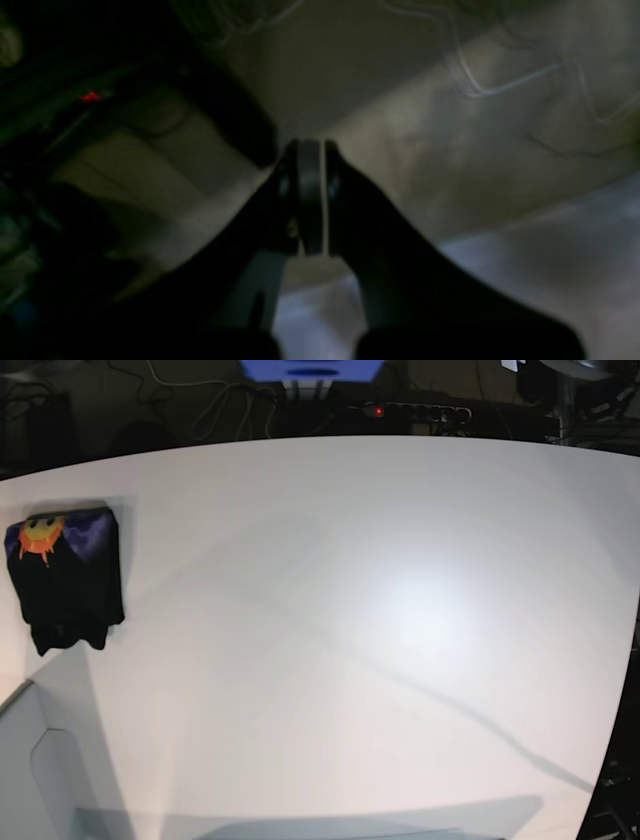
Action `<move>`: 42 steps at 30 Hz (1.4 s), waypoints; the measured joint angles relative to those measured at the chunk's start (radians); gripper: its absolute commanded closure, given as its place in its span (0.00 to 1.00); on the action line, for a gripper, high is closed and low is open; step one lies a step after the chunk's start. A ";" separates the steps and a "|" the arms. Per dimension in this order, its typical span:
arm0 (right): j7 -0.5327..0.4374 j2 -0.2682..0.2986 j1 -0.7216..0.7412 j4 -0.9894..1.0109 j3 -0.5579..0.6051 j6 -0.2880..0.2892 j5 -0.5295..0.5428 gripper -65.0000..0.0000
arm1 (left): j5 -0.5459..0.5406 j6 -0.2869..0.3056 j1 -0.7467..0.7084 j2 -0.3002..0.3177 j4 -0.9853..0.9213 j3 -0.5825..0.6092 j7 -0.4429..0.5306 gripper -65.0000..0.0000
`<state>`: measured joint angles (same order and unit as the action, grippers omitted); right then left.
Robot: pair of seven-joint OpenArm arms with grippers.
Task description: Fold the T-shirt properly
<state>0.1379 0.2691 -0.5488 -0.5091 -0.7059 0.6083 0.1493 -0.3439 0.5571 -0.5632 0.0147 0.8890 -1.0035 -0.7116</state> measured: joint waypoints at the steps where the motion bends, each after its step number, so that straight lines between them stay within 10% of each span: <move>1: -0.016 0.005 0.021 0.033 0.009 0.001 0.000 1.00 | 0.033 -0.001 0.027 0.000 -0.050 0.000 0.057 1.00; 8: -0.039 0.015 0.120 0.150 0.068 -0.002 0.003 1.00 | 0.259 0.000 0.121 -0.004 -0.338 0.120 0.499 0.99; 15: -0.103 -0.064 0.211 0.215 0.365 0.000 -0.003 1.00 | 0.432 -0.002 0.222 0.026 -0.565 0.610 0.843 0.99; 19: -0.142 -0.107 0.232 0.215 0.541 -0.036 -0.002 1.00 | 0.437 -0.007 0.299 0.039 -0.692 0.700 0.866 0.99; 25: -0.220 -0.132 0.253 0.222 0.676 -0.304 -0.002 1.00 | 0.441 -0.077 0.371 0.034 -0.731 0.699 0.875 0.99; 31: -0.240 -0.164 0.356 0.320 0.691 -0.303 0.000 1.00 | 0.447 -0.434 0.380 0.036 -0.732 0.705 0.876 0.99; 42: -0.236 -0.190 0.432 0.333 0.689 -0.303 0.000 1.00 | 0.448 -0.431 0.442 0.032 -0.731 0.705 0.881 0.99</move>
<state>-0.0982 0.0795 -0.1165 -0.1757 -0.0166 0.3050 0.1490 0.1040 0.1261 -0.1211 0.0471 0.1577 -0.2981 0.1696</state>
